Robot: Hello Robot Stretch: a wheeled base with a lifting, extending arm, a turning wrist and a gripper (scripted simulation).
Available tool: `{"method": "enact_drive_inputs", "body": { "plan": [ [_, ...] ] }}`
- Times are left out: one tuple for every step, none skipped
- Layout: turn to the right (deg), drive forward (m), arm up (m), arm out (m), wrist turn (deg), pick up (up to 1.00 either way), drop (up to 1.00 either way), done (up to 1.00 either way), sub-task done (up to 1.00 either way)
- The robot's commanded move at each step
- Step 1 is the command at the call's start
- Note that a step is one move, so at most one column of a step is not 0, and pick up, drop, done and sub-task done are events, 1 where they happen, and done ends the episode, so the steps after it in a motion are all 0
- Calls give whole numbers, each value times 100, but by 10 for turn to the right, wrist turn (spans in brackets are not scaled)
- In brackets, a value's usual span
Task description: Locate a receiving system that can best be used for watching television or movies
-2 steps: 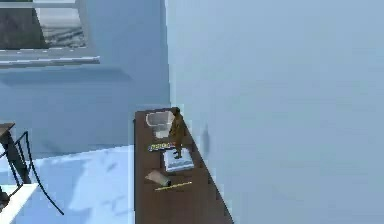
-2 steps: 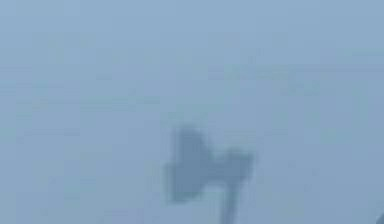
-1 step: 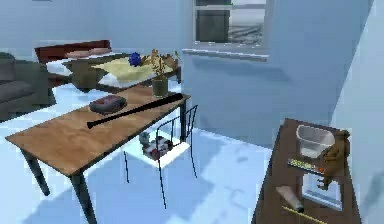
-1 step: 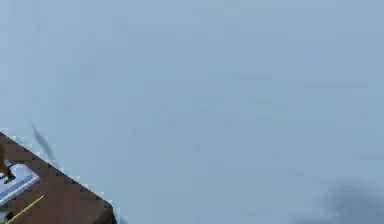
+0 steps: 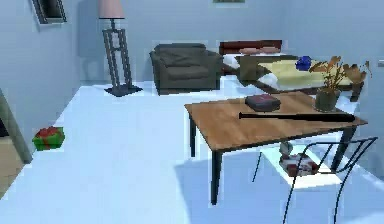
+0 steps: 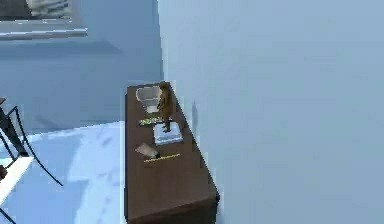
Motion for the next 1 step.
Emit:
{"method": "enact_drive_inputs", "body": {
  "plan": [
    [-420,0,0,0,0,0,0,0,0]
  ]
}}
